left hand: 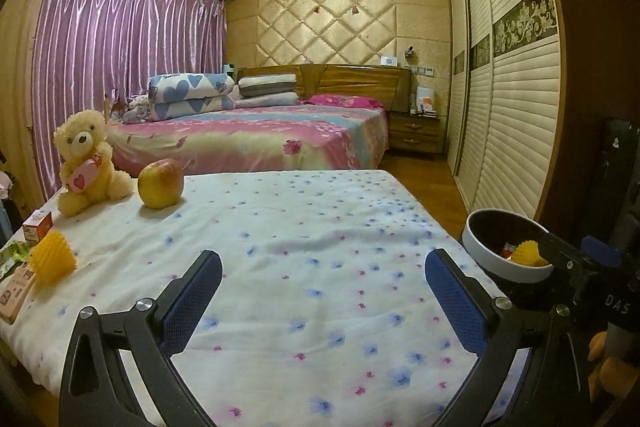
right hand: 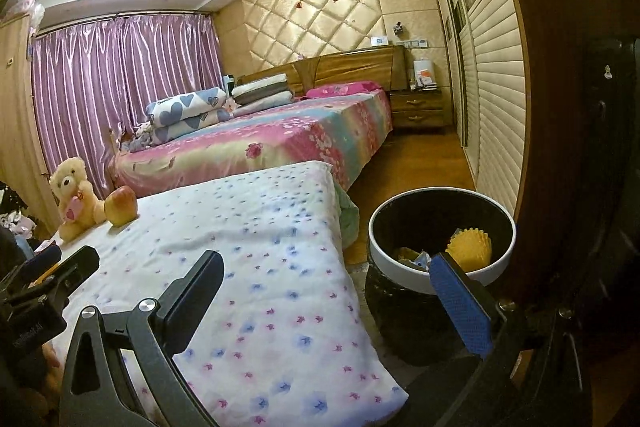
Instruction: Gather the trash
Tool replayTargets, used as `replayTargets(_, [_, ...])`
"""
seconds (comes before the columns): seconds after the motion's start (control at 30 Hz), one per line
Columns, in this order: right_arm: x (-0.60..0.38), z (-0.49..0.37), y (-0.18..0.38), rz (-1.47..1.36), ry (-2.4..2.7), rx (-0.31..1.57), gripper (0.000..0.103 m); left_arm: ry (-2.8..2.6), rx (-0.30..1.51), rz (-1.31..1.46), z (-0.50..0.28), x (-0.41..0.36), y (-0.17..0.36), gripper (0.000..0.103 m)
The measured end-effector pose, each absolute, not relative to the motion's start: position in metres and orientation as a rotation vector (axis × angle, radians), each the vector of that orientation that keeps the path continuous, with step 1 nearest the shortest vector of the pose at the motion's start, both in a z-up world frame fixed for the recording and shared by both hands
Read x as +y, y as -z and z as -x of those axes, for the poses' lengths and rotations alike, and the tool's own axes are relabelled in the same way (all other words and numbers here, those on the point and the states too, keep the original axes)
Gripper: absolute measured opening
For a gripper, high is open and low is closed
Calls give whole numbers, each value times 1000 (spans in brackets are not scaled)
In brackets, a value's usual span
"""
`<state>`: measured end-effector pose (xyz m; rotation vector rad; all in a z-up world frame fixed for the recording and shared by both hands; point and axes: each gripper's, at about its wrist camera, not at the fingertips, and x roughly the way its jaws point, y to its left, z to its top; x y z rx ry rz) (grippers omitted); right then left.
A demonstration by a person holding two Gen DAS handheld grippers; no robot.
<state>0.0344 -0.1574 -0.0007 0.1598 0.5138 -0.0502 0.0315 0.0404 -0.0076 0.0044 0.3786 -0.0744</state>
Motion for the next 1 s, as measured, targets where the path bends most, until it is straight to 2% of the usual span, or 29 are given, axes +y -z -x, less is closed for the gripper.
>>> replayTargets(1.0, [-149, -36, 2, -143, 30, 525, 103, 91, 354, -8, -34, 54, 10, 102])
